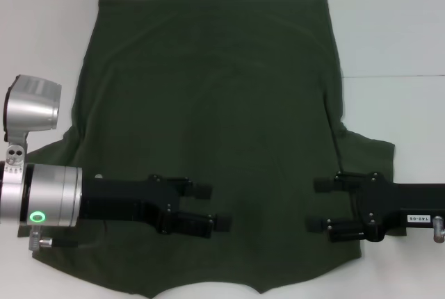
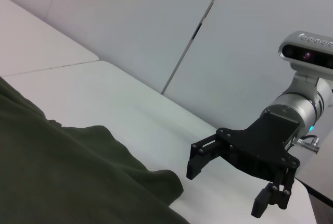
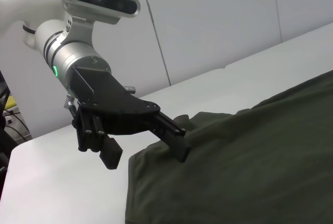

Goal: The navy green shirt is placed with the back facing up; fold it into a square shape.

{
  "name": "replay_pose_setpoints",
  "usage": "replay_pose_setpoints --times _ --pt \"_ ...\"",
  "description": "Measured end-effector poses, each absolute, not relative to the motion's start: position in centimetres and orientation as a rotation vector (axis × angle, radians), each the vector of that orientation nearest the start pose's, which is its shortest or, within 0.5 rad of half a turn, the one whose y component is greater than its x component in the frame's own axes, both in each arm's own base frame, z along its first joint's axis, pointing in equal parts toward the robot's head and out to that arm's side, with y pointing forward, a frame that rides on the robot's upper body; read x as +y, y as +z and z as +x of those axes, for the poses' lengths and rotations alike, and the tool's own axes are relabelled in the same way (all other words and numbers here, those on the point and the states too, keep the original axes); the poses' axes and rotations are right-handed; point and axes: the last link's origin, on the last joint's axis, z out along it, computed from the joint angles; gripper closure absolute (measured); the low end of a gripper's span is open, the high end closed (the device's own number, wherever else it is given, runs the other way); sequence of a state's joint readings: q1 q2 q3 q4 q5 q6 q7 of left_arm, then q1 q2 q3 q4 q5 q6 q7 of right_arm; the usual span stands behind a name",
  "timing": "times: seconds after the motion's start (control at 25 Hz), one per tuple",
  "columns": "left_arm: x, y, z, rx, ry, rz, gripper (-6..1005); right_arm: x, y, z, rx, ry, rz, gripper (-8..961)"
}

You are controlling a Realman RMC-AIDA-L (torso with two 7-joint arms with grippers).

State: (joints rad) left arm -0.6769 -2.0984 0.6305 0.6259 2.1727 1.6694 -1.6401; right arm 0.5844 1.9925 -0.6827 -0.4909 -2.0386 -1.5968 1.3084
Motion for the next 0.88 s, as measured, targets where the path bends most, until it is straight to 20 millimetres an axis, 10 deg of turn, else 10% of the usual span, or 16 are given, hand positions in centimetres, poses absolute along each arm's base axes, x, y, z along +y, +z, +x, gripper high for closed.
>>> replay_pose_setpoints --times 0.88 --pt "34.17 -1.82 -22.0 -0.876 -0.677 -2.918 51 33.15 0.33 26.88 0.594 0.672 -2.822 53"
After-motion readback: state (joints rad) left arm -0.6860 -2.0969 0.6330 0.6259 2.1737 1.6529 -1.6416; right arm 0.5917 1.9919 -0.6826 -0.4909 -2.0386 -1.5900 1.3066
